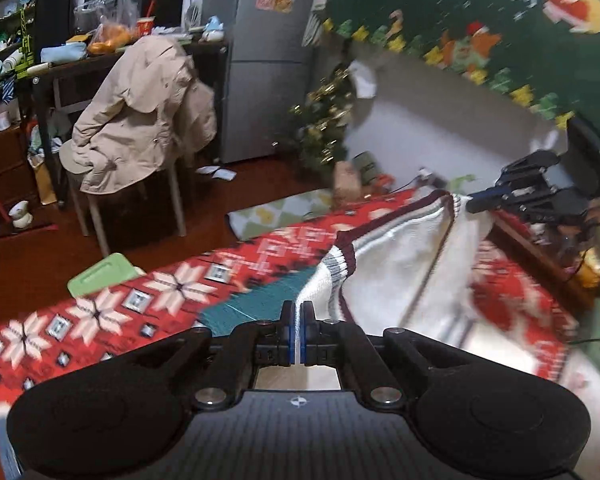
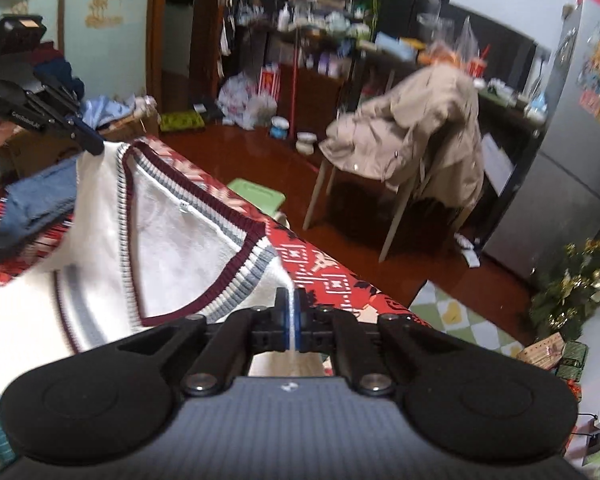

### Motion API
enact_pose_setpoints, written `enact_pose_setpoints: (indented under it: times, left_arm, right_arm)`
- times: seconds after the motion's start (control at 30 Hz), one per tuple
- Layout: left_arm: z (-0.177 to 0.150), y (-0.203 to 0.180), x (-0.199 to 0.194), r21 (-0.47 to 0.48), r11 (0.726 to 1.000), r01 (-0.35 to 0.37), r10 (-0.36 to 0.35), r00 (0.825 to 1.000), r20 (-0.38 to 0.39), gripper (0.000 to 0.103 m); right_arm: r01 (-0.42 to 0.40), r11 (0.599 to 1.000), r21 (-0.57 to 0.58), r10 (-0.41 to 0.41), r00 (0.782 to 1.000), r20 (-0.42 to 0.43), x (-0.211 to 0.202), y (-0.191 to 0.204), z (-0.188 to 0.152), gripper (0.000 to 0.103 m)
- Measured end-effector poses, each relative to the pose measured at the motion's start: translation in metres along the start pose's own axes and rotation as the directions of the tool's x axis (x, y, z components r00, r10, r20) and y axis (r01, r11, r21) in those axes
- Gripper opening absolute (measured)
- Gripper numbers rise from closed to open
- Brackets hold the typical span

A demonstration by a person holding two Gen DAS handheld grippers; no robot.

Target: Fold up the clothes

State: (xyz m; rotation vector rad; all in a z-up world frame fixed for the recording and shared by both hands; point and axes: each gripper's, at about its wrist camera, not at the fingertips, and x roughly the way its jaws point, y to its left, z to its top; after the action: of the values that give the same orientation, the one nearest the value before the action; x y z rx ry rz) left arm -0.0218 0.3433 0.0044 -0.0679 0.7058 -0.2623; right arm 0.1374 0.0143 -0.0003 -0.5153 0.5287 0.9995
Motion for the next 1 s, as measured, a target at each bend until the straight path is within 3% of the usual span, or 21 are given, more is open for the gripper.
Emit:
enact_pose_setpoints:
  times: [0.27, 0.53, 0.7, 0.77, 0.83, 0.9, 1.0]
  left_arm:
    - [-0.072, -0.056, -0.043, 0.005, 0.998, 0.063, -0.063, 0.997, -0.048, 0.002]
    - [-0.163, -0.093, -0.020, -0.031, 0.996, 0.084, -0.089, 0.967, -0.240, 0.004]
    - [-0.192, -0.094, -0.005, -0.113, 0.993, 0.035, -0.065, 0.957, -0.282, 0.007]
    - [-0.194, -0.093, -0.008, -0.143, 0.990, 0.014, -0.053, 0.961, -0.271, 0.011]
    - [-0.192, -0.091, -0.014, -0.180, 0.984, 0.004, -0.050, 0.967, -0.248, 0.025]
    - [-0.190, -0.088, -0.018, -0.212, 0.977, -0.009, -0.040, 0.973, -0.226, 0.033]
    - [-0.184, -0.076, -0.022, -0.295, 0.955, -0.022, -0.037, 0.981, -0.193, 0.033]
  right_arm:
    - [0.025, 0.998, -0.060, -0.023, 0.999, 0.033, -0.085, 0.087, -0.058, 0.002]
    - [-0.044, 0.997, -0.061, 0.036, 0.990, -0.133, -0.097, 0.154, -0.155, 0.003]
    - [-0.088, 0.996, 0.016, 0.089, 0.977, -0.193, -0.089, 0.164, -0.188, 0.004]
    - [-0.093, 0.994, 0.051, 0.101, 0.978, -0.181, -0.091, 0.162, -0.189, 0.007]
    - [-0.091, 0.991, 0.094, 0.106, 0.980, -0.166, -0.095, 0.158, -0.188, 0.008]
    - [-0.077, 0.986, 0.147, 0.100, 0.983, -0.153, -0.098, 0.150, -0.186, 0.014]
    - [-0.045, 0.965, 0.258, 0.082, 0.988, -0.134, -0.098, 0.131, -0.182, 0.019]
